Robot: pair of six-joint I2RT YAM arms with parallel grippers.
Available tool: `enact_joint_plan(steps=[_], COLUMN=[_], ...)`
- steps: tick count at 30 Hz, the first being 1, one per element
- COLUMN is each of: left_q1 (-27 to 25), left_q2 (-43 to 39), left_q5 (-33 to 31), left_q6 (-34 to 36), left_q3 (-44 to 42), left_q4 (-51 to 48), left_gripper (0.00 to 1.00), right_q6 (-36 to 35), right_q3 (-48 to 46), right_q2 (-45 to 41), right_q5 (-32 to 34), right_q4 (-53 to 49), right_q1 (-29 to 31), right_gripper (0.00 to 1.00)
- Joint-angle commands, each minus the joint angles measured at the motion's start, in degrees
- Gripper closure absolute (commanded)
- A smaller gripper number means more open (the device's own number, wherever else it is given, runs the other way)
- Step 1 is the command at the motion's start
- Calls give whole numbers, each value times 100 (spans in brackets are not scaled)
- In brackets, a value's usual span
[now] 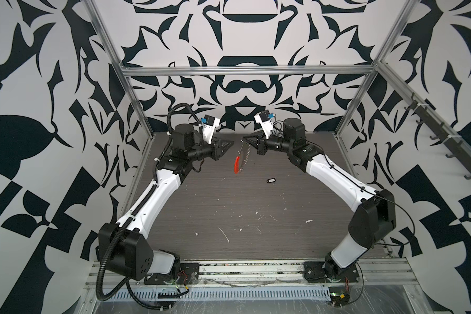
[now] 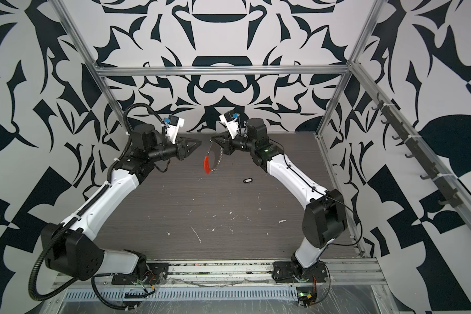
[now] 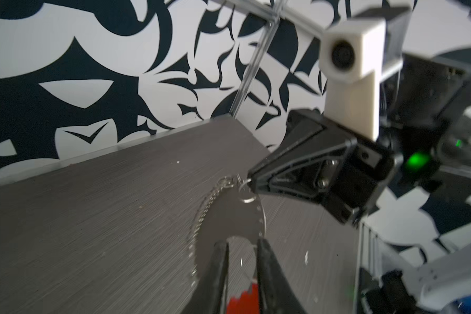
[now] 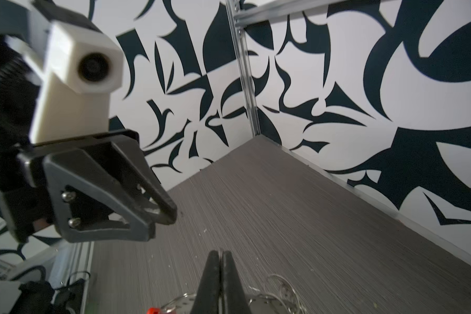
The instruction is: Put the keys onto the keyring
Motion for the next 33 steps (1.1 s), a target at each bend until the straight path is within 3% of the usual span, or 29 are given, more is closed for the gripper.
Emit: enact_joint_plan(steps=[1,8,17,33], left_q1=[3,196,231,232], left_q2=[-142,226,772,876], left_q5=[615,945,1687,1823], left_q6=[2265,2648,2451,2255], left_q3=[-262,308,914,953], left_q4=[-807,-1204,-1519,-1479], left_gripper=[82,82,80,80], right_q6=[-788,-743,-512,-223], right_q3=[268,138,45,189], right_q2=[-95,-185,-228,-87], right_q5=[-297,-658,-807,-971], right_q4=[-189,-215,50,320], right_q1=[38,116,198,344], right_gripper=[100,100,100,100])
